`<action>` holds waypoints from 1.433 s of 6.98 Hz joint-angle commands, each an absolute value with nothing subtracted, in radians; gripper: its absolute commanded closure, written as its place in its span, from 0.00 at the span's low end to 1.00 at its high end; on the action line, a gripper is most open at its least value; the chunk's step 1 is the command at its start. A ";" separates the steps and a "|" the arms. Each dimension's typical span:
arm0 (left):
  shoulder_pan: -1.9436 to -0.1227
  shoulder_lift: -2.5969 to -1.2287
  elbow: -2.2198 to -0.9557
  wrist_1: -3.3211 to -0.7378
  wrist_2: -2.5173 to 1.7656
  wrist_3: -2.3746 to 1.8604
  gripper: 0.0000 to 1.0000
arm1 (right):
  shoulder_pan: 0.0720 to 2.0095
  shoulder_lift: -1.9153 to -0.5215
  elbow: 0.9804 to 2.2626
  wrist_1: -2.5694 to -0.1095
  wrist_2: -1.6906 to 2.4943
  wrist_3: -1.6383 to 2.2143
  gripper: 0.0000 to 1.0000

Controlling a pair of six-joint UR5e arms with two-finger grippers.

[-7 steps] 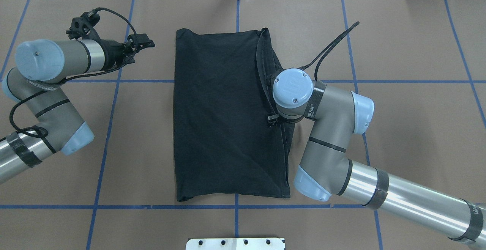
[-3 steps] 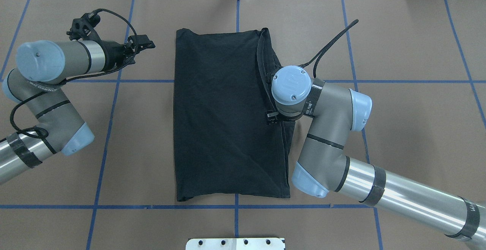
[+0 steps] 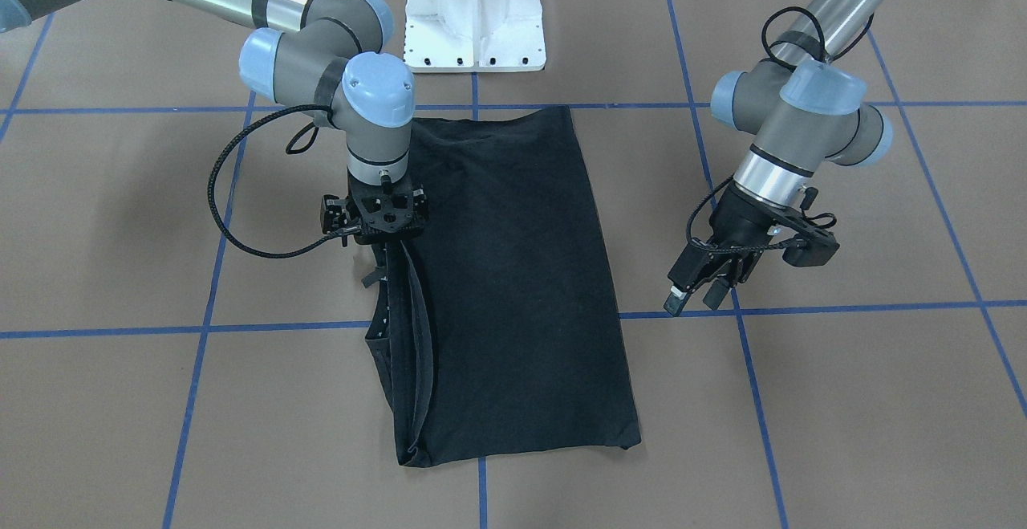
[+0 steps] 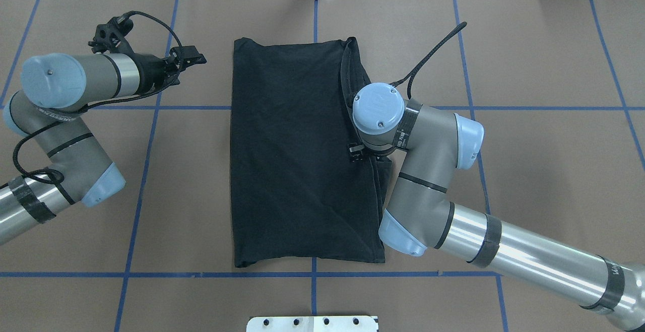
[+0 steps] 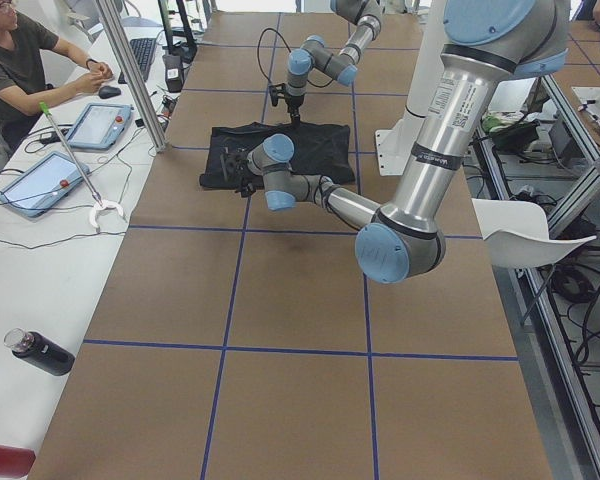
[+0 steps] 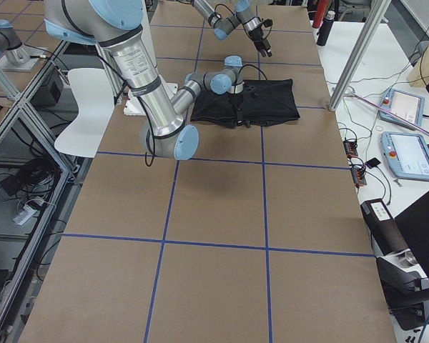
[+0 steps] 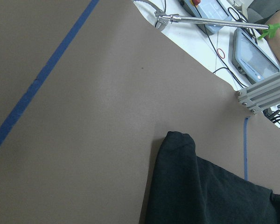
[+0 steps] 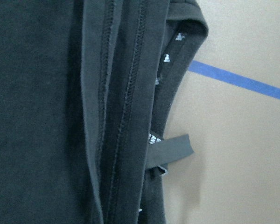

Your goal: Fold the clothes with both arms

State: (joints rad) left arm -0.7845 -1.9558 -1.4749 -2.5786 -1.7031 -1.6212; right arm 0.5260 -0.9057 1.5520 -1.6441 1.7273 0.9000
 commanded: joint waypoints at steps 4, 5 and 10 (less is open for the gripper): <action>-0.784 -1.956 -1.474 -2.579 -1.704 -1.621 0.00 | 0.554 -0.893 1.488 -1.568 1.729 0.874 0.00; -0.784 -1.956 -1.474 -2.579 -1.703 -1.621 0.00 | 0.561 -0.891 1.480 -1.566 1.730 0.865 0.00; -0.784 -1.956 -1.474 -2.579 -1.703 -1.621 0.00 | 0.607 -0.885 1.473 -1.566 1.764 0.831 0.00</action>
State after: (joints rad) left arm -0.7838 -1.9558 -1.4742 -2.5786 -1.7027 -1.6221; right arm 0.5960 -0.8881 1.4738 -1.5662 1.7553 0.8342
